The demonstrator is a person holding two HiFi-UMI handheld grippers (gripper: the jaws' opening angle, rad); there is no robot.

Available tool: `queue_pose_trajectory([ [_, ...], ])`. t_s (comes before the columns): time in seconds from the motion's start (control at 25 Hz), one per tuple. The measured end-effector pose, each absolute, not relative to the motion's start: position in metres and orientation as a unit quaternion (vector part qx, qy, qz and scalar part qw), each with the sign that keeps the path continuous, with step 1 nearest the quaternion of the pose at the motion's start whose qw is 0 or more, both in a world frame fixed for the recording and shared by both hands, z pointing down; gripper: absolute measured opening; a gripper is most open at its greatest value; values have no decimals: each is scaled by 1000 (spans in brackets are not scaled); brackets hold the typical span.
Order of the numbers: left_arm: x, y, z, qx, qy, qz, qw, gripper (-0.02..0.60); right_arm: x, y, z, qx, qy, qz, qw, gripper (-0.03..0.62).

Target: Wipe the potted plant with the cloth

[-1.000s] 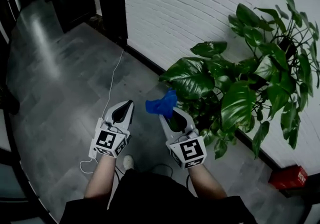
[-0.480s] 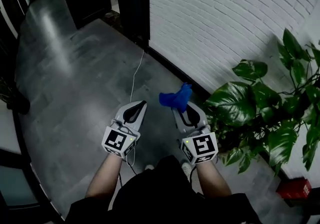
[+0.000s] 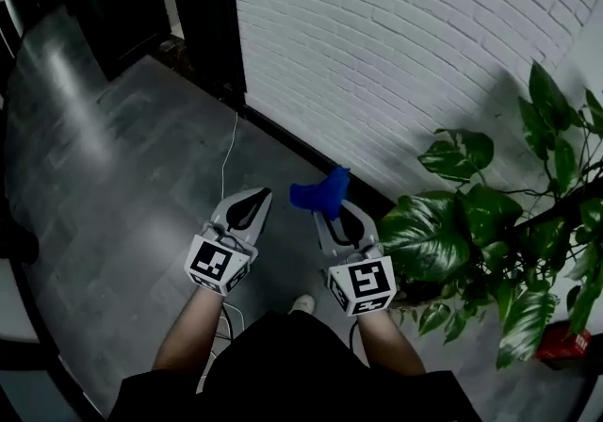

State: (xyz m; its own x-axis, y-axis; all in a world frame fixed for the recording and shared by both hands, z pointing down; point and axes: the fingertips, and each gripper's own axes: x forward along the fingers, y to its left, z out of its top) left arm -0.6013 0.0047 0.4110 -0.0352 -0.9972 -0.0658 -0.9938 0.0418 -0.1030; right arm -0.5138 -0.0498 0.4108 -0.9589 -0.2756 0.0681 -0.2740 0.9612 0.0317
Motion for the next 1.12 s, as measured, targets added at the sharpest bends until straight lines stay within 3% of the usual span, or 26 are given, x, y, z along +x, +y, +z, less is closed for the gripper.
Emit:
queue_pose_trajectory([
  [0.32, -589, -140, 419, -772, 634, 2, 50, 20, -479, -166, 398, 263, -963, -40, 37, 103],
  [0.64, -496, -275, 429, -901, 432, 15, 41, 23, -391, -240, 390, 462, -885, -43, 39, 103],
  [1.12, -395, -309, 523, -988, 140, -64, 12, 56, -290, -239, 386, 699, -713, -25, 47, 103],
])
